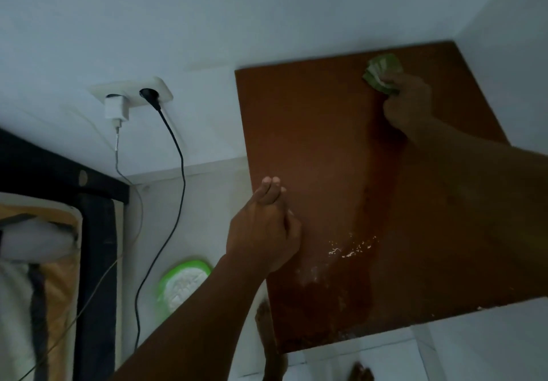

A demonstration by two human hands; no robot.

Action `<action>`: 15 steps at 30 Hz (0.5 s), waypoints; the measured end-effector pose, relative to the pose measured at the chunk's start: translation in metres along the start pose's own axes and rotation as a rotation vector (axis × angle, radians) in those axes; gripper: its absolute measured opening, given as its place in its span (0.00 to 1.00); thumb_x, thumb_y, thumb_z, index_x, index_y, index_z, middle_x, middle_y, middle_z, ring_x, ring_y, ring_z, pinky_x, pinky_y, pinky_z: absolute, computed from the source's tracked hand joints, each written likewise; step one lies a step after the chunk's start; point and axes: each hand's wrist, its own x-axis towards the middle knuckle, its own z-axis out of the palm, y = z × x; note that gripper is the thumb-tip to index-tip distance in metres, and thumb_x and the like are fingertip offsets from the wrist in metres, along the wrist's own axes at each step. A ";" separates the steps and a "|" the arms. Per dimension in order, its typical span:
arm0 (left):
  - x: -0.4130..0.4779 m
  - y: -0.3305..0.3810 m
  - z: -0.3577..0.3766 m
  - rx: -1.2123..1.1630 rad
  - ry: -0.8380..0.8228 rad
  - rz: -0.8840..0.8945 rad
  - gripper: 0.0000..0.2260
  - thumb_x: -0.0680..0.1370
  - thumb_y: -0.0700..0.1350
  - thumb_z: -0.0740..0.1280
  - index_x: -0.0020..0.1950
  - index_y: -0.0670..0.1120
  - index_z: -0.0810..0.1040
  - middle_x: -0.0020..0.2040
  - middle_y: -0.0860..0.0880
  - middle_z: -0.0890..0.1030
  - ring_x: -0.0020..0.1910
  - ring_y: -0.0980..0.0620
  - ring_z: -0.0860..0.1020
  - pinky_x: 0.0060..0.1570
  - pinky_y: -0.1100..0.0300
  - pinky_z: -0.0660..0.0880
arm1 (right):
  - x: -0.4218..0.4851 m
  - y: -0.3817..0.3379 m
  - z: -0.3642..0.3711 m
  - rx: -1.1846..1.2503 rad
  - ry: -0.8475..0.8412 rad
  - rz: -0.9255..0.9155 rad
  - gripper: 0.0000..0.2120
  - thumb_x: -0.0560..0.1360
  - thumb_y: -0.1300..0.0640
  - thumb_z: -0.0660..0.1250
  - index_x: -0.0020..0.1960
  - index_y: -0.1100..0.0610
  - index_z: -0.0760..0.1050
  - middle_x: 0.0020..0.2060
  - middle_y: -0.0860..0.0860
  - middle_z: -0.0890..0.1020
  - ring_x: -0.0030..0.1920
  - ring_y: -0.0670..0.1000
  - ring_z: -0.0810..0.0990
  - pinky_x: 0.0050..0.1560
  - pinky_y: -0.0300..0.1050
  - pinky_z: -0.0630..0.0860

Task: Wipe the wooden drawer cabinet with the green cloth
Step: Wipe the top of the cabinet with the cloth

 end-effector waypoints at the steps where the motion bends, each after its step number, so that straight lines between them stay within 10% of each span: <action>1: -0.001 -0.002 0.000 0.000 0.005 0.005 0.27 0.77 0.52 0.53 0.70 0.41 0.76 0.74 0.44 0.72 0.76 0.49 0.66 0.70 0.53 0.69 | -0.010 -0.005 0.007 0.006 -0.015 -0.032 0.28 0.64 0.62 0.55 0.60 0.60 0.80 0.61 0.62 0.80 0.63 0.63 0.77 0.67 0.44 0.68; 15: -0.002 0.013 -0.010 0.003 -0.143 -0.098 0.29 0.78 0.53 0.54 0.78 0.42 0.64 0.80 0.46 0.60 0.80 0.50 0.54 0.75 0.54 0.59 | -0.266 -0.033 -0.036 0.212 -0.438 -0.339 0.21 0.71 0.65 0.56 0.57 0.60 0.82 0.60 0.52 0.82 0.67 0.41 0.74 0.69 0.35 0.68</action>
